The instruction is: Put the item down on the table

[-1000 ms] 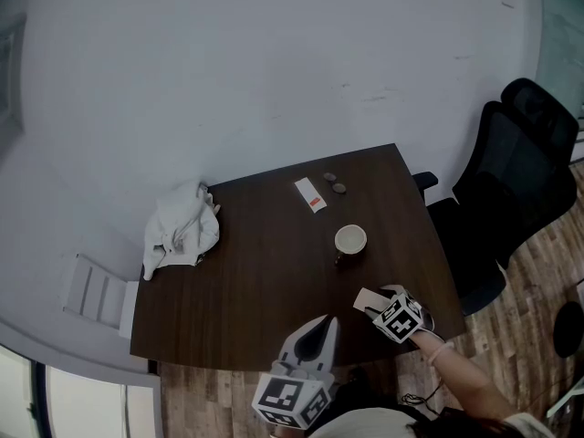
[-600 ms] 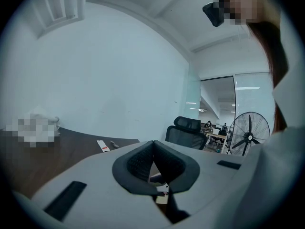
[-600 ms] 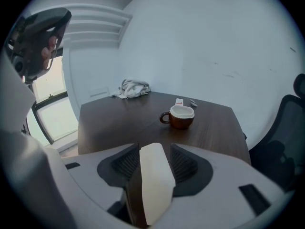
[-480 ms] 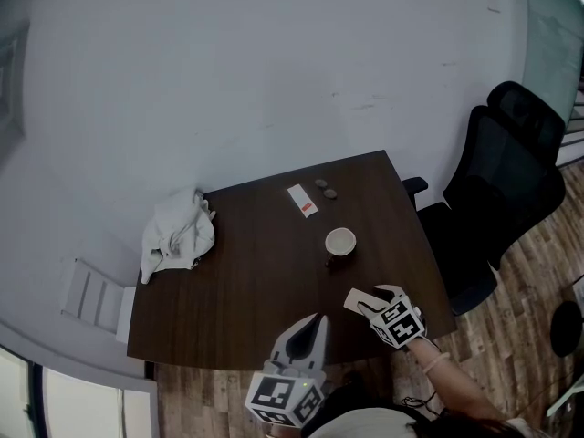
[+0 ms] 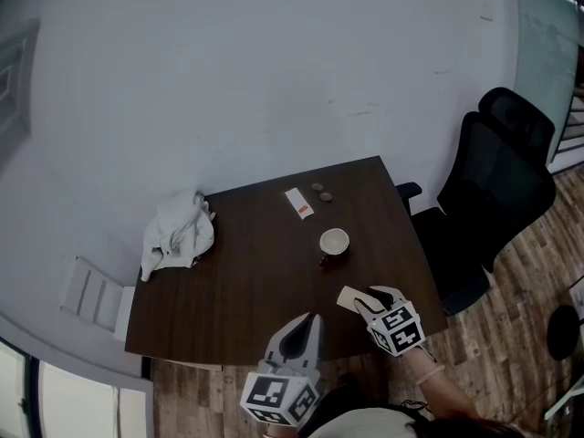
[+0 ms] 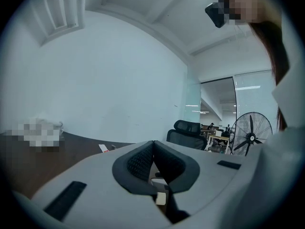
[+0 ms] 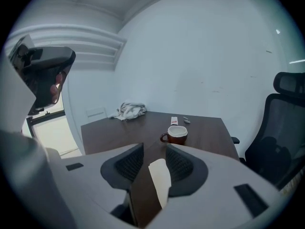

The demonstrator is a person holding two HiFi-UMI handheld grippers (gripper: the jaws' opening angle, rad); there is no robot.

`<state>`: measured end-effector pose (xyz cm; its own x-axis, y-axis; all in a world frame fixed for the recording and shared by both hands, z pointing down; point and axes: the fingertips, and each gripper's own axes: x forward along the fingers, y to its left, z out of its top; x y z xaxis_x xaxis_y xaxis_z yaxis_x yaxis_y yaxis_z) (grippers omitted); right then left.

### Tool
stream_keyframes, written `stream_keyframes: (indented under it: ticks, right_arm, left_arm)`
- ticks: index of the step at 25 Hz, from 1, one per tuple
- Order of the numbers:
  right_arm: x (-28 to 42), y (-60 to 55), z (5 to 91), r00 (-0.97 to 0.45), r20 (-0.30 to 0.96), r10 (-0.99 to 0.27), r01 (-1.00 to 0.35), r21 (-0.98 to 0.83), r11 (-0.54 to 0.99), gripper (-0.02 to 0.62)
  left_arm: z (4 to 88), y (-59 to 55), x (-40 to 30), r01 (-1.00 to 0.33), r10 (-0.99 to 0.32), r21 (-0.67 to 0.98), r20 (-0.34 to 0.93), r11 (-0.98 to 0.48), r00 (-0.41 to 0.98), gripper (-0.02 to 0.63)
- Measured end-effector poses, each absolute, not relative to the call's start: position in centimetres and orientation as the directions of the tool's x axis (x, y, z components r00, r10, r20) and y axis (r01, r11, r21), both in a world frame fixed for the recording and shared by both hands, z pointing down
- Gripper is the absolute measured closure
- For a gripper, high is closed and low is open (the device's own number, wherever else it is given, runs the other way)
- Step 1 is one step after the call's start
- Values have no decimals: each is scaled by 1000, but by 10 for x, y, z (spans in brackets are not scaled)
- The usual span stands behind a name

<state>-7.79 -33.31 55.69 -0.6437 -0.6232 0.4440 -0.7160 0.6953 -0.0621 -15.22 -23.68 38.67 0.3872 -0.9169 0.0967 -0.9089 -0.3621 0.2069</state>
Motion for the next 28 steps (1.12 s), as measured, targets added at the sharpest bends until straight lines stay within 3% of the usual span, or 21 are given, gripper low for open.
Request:
stream_keyframes:
  ticks: [28]
  right_arm:
    - [-19,-236,436,-687,182,-703,-715,-1,699,567]
  left_arm:
    - [359,-163,-121,-934,-947,184,37,-307,319,588]
